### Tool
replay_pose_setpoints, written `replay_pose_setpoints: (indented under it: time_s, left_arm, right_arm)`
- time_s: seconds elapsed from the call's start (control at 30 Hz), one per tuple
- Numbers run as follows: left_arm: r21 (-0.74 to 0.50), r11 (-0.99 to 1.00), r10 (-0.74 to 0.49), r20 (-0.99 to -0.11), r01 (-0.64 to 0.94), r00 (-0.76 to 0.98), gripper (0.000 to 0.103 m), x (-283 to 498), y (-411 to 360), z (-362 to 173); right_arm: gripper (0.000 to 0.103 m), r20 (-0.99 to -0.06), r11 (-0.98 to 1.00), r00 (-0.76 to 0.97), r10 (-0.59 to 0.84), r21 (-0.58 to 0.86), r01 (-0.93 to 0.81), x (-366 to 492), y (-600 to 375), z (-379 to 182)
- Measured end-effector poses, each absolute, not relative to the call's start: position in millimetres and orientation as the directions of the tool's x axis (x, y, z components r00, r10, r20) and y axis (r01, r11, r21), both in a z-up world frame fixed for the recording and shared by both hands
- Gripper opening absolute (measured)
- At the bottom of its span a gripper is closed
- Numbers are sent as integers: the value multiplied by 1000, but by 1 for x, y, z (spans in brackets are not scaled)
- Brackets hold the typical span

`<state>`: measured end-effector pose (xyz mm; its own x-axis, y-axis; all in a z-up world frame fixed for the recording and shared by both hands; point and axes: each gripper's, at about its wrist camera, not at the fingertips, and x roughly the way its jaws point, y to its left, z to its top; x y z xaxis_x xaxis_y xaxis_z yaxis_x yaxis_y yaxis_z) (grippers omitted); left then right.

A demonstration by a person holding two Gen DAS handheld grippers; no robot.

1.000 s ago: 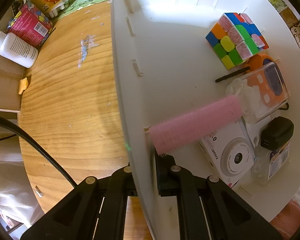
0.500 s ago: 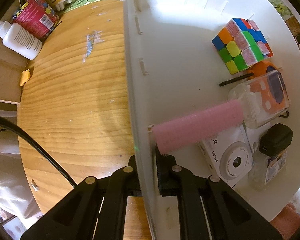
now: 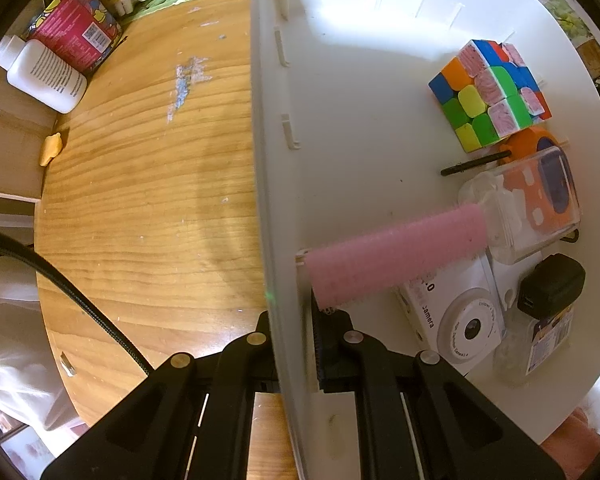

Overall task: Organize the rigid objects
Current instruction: 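Withdraw the right tool toward the green jar with gold cap, then close the right tool on the green jar, then carry the green jar into the tray and release it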

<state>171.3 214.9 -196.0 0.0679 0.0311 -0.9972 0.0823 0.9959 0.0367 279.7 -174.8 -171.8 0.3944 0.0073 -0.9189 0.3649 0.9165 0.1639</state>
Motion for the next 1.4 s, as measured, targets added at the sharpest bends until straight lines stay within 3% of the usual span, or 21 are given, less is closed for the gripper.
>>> replay_pose_setpoints:
  time_s: [0.37,0.7,1.4]
  left_arm:
    - [35,996,30,-997,76,66,10,171,215,-196]
    - [41,996,35,-997,80,68,10,171,215,-196]
    - [49,994,42,-996,94,77,10,168,211,-196]
  right_arm:
    - [80,-935,904,354,23,171,392,298,-180,-177]
    - [46,-934,897,349,77,218,384,299,-183,-180]
    - [44,-931,918,336,145,254,306,261,-169,-171]
